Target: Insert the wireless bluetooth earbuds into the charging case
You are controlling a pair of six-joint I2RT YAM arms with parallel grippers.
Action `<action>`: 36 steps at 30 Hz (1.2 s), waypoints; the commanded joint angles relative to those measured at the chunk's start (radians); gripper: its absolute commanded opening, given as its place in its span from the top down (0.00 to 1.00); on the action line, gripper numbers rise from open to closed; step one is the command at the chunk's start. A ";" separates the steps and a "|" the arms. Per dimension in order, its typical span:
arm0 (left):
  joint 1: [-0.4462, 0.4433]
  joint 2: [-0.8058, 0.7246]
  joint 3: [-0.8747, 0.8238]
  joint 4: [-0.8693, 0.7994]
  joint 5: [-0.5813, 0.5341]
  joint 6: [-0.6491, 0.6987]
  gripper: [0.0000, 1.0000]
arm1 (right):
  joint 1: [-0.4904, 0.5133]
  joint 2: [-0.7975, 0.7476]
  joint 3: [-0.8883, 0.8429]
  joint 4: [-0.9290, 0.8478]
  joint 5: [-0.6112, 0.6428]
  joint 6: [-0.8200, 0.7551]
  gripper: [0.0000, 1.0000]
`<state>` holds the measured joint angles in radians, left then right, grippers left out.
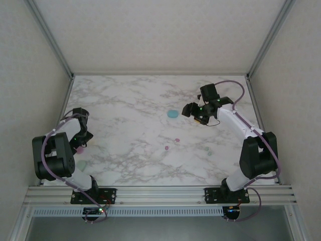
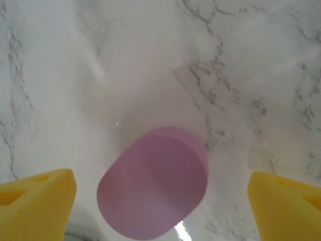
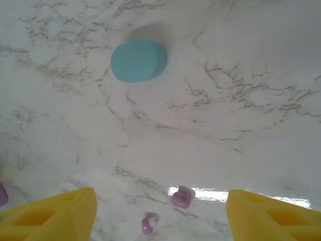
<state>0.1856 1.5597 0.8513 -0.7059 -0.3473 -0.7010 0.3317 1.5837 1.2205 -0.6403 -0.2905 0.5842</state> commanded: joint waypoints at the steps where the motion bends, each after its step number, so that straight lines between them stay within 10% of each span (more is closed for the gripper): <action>1: 0.010 0.014 -0.017 0.007 0.008 0.029 0.14 | -0.002 0.025 -0.007 -0.008 -0.019 0.013 0.30; 36: -0.021 -0.022 -0.025 0.056 0.286 0.159 0.56 | -0.002 -0.044 -0.094 0.011 0.006 0.029 0.30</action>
<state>0.1852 1.5517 0.8242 -0.6476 -0.1280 -0.5735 0.3317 1.5806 1.1469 -0.6380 -0.2909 0.5995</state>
